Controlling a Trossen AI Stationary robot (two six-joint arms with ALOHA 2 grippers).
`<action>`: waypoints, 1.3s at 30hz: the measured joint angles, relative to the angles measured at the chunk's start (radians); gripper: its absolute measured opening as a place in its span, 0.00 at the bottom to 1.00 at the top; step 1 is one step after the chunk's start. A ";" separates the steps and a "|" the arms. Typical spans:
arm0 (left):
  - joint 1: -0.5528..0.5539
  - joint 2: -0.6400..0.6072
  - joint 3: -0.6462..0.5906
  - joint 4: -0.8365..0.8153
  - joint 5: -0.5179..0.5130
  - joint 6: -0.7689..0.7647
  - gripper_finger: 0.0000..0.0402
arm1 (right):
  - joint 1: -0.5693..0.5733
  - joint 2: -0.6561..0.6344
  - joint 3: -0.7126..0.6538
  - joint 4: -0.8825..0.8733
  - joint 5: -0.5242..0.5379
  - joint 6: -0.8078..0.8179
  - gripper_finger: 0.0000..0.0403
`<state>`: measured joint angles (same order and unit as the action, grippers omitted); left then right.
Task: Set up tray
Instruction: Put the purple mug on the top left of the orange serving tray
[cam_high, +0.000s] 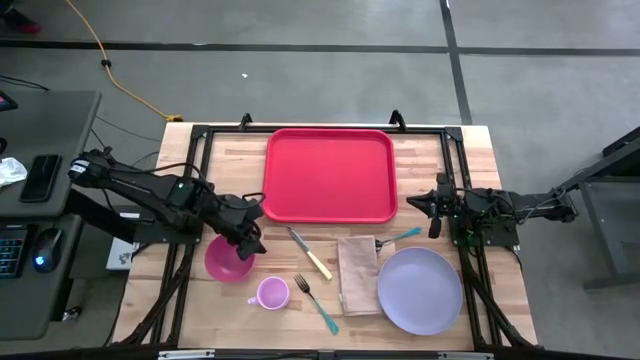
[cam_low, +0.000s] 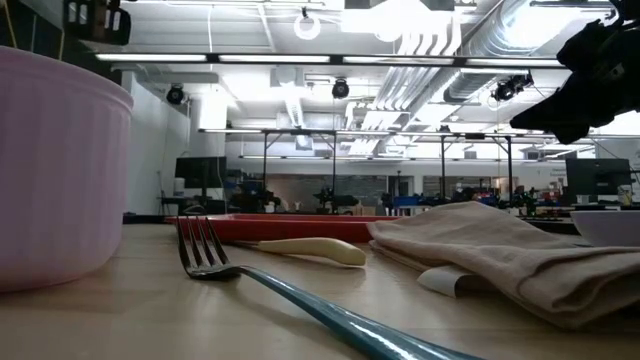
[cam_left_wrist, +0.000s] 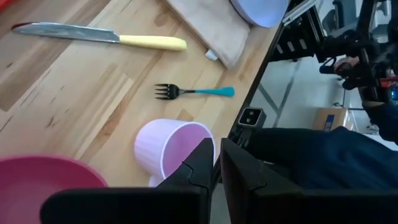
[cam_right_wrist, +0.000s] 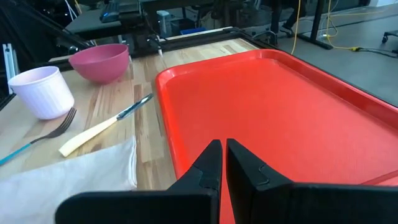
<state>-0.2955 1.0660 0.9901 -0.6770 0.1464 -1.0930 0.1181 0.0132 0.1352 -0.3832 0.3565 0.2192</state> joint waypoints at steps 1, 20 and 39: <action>0.000 0.000 0.000 -0.004 0.000 -0.002 0.16 | 0.000 0.000 0.000 0.000 0.000 0.000 0.00; -0.116 0.150 0.001 0.019 0.010 -0.103 0.16 | 0.000 0.006 0.000 -0.001 0.019 0.015 0.00; -0.137 0.294 0.000 -0.003 0.061 -0.116 0.16 | 0.000 0.023 0.002 -0.006 0.061 0.034 0.00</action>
<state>-0.4324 1.3598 0.9901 -0.6805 0.2076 -1.2095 0.1181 0.0357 0.1368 -0.3889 0.4171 0.2527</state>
